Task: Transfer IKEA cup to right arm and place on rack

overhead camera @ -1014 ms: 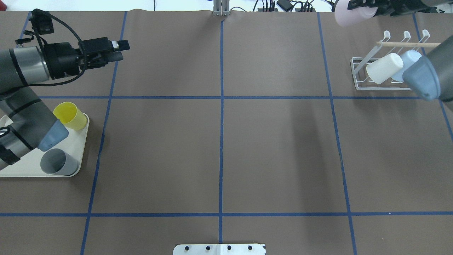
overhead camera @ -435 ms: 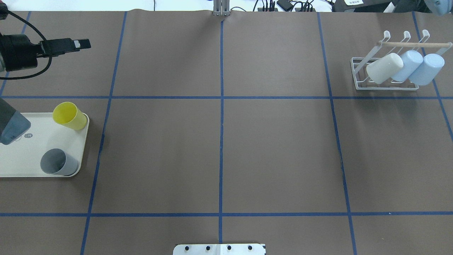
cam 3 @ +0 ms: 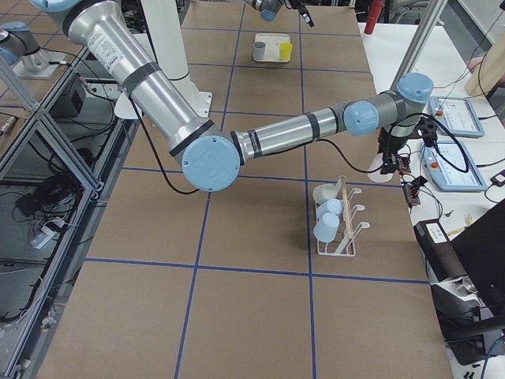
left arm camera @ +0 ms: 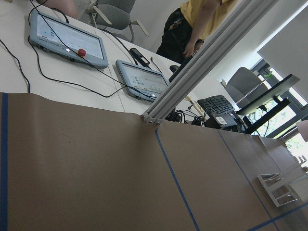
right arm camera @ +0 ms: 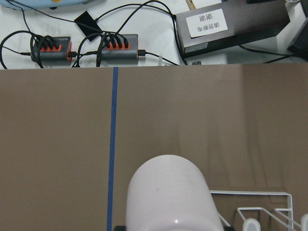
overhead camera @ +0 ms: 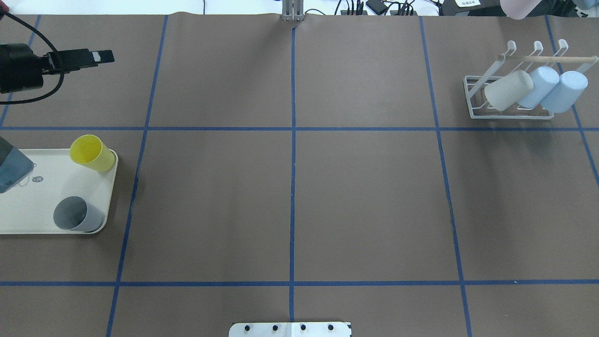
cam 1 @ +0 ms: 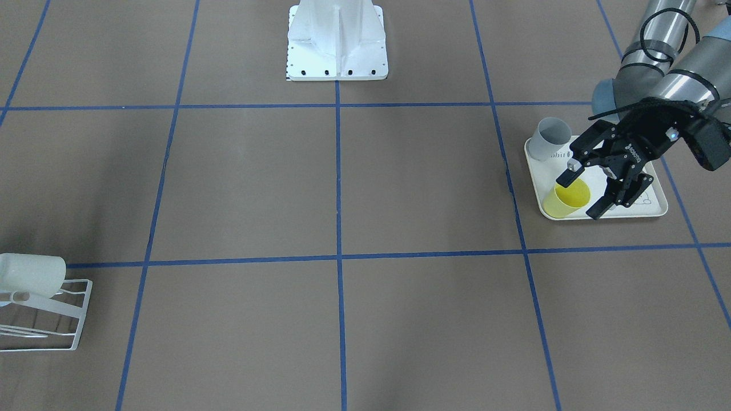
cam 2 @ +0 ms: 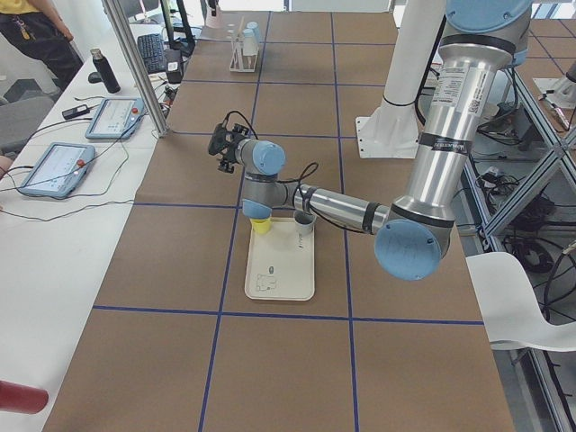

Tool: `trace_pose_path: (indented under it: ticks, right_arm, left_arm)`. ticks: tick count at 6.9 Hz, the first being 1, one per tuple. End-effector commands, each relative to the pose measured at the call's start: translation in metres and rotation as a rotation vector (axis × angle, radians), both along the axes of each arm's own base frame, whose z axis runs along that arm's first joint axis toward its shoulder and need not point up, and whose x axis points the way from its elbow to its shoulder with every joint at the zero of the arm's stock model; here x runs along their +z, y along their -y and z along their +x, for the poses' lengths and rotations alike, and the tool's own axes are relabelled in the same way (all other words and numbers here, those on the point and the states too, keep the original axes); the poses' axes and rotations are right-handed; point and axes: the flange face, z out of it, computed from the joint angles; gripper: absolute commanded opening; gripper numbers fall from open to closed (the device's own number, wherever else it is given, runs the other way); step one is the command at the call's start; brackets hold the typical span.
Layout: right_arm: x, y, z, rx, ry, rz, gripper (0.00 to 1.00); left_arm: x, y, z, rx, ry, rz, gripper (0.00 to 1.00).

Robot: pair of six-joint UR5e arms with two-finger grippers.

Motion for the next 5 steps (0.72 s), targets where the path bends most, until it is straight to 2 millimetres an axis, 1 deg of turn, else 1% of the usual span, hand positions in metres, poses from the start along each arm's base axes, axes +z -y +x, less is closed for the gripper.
trace_pose_path:
  ticks: [1,3,5]
  right_arm:
    - [0.021,-0.004,-0.005,-0.031,0.036,-0.055,0.0]
    - [0.025,-0.006,-0.016,-0.044,0.031,-0.06,0.0]
    - [0.03,-0.007,-0.02,-0.048,0.017,-0.076,0.0]
  left_arm:
    - [-0.001,-0.002,-0.001,-0.002,-0.001,0.002,0.99]
    - [-0.001,-0.002,-0.001,-0.003,-0.002,0.001,0.99]
    - [-0.002,-0.002,-0.001,-0.003,-0.002,0.003,0.99]
